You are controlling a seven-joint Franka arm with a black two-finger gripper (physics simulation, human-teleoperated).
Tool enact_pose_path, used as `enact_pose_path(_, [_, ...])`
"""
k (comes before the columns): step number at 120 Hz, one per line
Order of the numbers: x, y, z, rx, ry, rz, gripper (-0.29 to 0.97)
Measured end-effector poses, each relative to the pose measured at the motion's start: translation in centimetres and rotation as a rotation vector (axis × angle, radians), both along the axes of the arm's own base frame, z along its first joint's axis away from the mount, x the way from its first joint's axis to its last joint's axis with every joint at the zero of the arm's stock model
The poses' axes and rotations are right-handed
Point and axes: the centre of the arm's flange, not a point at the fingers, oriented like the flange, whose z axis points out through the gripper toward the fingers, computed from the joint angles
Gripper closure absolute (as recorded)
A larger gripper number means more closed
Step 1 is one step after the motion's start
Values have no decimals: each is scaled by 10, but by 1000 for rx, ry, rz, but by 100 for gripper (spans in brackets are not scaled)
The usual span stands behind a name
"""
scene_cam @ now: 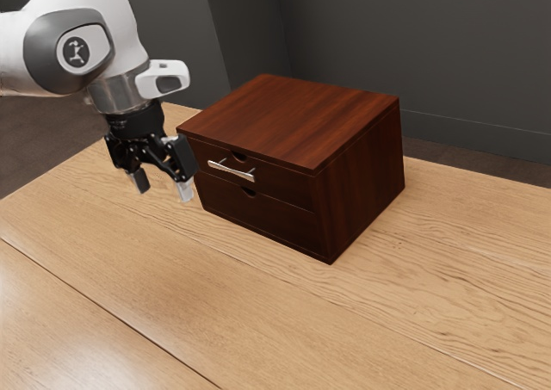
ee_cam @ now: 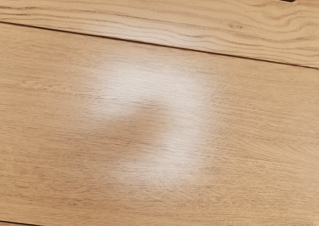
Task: Pull the drawer handle with one arm to open the drawer
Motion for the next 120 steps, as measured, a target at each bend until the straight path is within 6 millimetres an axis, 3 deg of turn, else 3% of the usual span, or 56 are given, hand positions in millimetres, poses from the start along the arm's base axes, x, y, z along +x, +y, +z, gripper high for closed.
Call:
enact_pose_path(13, [3,-10,1,2,-7,-21,0])
enact_pose_path(28, [0,-2,5,-1,-18,-8,0])
enact_pose_path(34, [-2,5,24,-7,-52,11,0])
enact_pose_path(39, [-13,11,65,-4,-124,42,0])
enact_pose_path(43, [-22,17,87,-6,-160,80,0])
enact_pose_path(53, [-29,25,105,-12,-184,232,0])
enact_pose_path(84, [-17,68,94,26,-249,779,0])
enact_pose_path(88, [-8,74,80,25,-241,836,0])
enact_pose_path(94, [-3,78,40,13,-219,908,0])
enact_pose_path(100, [0,81,15,-2,-231,976,0])
enact_pose_path(120, [2,91,-30,-81,-346,1178,0])
